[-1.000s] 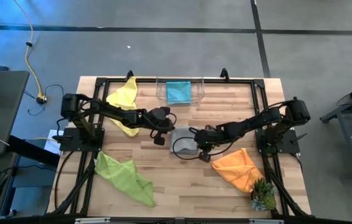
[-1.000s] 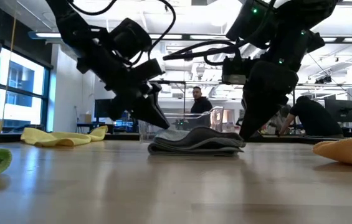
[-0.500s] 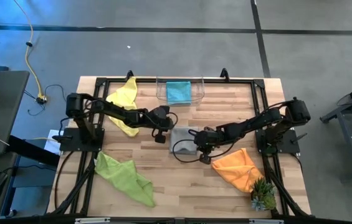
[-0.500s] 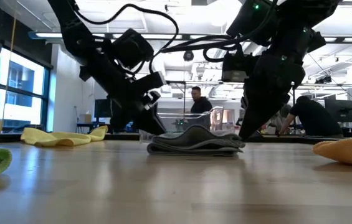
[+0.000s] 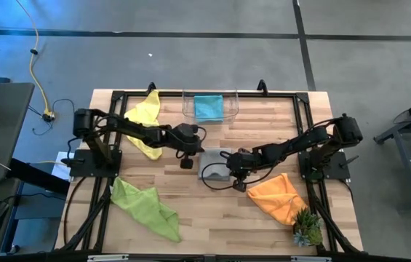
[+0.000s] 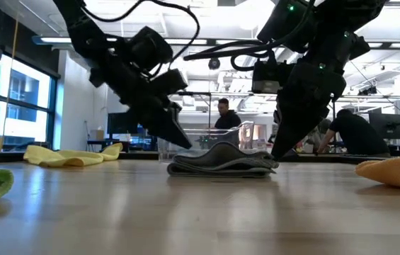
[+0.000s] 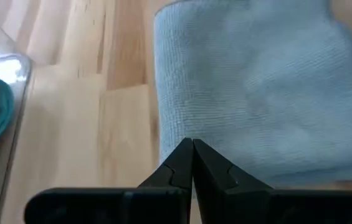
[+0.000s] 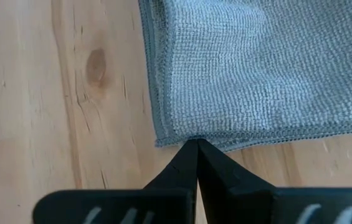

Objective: Fold microfiber towels
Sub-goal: Fold the gray towel, then put the gray towel into the transparent bin

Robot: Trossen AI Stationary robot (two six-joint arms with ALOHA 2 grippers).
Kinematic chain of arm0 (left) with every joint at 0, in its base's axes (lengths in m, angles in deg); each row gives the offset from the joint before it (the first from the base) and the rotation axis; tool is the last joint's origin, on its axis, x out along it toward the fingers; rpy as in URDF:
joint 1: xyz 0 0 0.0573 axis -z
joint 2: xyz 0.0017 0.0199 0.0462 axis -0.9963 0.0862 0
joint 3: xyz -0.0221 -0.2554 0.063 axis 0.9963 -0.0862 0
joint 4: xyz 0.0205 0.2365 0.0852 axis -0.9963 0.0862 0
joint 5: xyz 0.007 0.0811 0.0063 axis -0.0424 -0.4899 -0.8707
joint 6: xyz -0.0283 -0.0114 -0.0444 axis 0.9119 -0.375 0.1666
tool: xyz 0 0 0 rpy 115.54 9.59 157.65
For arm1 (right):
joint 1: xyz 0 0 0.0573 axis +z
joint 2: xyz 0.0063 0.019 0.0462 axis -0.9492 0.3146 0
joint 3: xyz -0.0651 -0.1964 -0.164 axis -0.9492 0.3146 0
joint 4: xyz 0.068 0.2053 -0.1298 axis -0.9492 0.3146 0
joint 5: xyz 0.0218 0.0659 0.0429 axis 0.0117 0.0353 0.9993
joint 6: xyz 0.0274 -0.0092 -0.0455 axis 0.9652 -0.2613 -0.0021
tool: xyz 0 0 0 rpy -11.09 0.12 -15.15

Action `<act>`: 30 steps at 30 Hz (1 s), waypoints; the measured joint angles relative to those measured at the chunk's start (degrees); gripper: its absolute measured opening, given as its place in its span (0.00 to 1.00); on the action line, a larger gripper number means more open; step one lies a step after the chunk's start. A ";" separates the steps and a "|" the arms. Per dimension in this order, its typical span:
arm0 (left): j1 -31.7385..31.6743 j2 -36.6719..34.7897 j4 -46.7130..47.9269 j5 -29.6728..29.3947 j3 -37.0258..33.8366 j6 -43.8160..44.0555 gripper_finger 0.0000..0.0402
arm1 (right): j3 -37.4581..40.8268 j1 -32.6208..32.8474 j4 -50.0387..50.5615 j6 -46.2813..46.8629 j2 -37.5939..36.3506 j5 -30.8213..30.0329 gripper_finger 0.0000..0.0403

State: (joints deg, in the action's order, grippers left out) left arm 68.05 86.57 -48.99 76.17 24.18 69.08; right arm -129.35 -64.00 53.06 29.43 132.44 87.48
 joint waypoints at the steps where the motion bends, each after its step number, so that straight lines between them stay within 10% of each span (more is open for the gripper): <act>1: 0.08 0.60 -0.17 -0.35 0.01 -0.10 0.00 | 0.00 0.00 -0.06 0.01 0.00 0.01 0.00; 10: -2.34 3.09 -2.07 -2.25 -0.07 -0.11 0.00 | -0.09 1.55 0.13 1.89 -0.02 0.10 0.02; 18: -4.93 -3.37 0.92 2.94 0.00 4.94 0.02 | -2.47 0.57 7.55 2.31 -5.32 -0.48 0.27; 30: -8.43 -0.20 2.66 13.54 0.82 9.94 0.37 | 0.22 -10.92 0.69 -5.81 -7.76 7.94 0.35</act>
State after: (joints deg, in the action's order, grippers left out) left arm 59.62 86.37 -46.33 89.71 25.00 79.02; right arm -129.13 -74.92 53.75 23.62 124.68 95.41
